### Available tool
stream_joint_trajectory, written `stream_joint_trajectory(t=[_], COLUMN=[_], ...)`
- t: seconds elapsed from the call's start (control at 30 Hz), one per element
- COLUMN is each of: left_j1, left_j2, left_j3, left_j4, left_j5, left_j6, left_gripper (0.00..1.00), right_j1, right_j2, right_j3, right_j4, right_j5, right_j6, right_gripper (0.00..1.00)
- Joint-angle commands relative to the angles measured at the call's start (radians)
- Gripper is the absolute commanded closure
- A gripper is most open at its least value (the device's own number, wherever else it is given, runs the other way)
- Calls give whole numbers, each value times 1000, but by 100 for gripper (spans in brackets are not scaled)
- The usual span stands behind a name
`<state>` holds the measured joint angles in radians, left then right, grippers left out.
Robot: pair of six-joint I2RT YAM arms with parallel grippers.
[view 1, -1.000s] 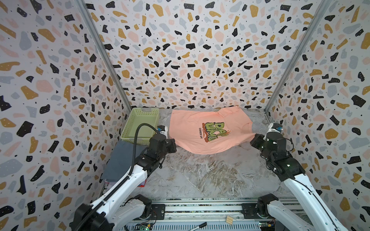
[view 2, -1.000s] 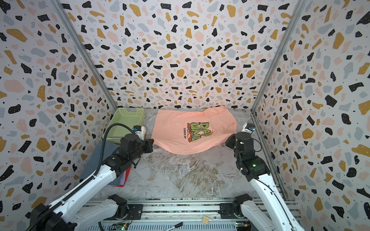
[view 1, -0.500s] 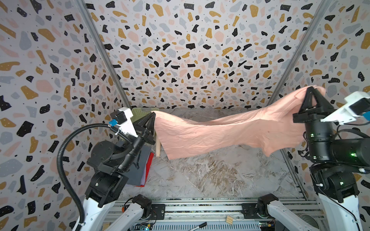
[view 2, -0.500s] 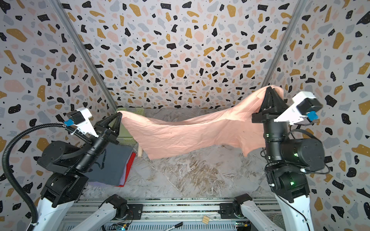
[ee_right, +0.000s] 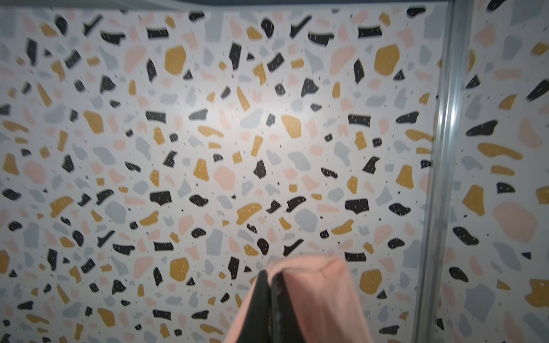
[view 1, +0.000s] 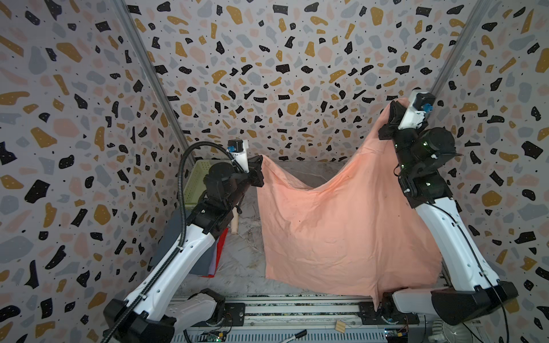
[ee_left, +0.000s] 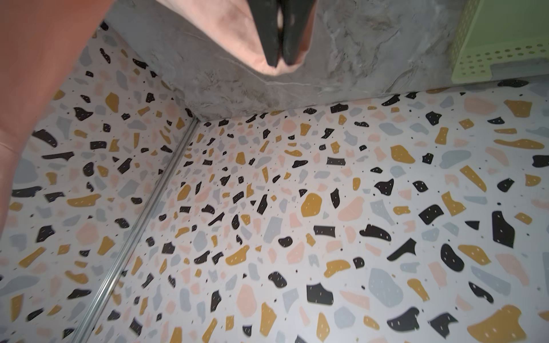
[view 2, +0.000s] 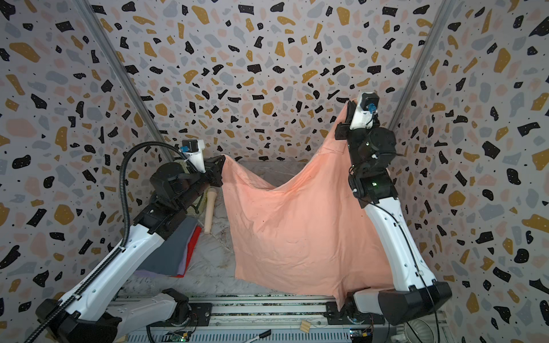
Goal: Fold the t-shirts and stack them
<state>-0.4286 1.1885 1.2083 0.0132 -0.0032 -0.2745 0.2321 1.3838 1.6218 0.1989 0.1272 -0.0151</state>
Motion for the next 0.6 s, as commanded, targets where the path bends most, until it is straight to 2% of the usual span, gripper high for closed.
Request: stream_joint_trajectory(t=[0.0, 0.17, 0.33, 0.47, 0.57], left_j1=[22, 61, 65, 64, 65], left_j2=[70, 192, 164, 68, -11], left_j3=[76, 259, 394, 332, 193], left_j4=[116, 139, 77, 51, 38], left_j5=[-40, -31, -74, -67, -18], left_j6=[16, -8, 41, 45, 5], left_gripper=[100, 100, 100, 100, 100], right_j1=[-80, -123, -126, -128, -128], right_j2=[42, 167, 121, -38, -212], right_j3=[95, 308, 417, 269, 25], right_j4=[69, 13, -30, -59, -92], right_j5=[-61, -92, -72, -47, -10], right_j6=[53, 51, 4, 13, 70], right_gripper=[100, 100, 100, 100, 100])
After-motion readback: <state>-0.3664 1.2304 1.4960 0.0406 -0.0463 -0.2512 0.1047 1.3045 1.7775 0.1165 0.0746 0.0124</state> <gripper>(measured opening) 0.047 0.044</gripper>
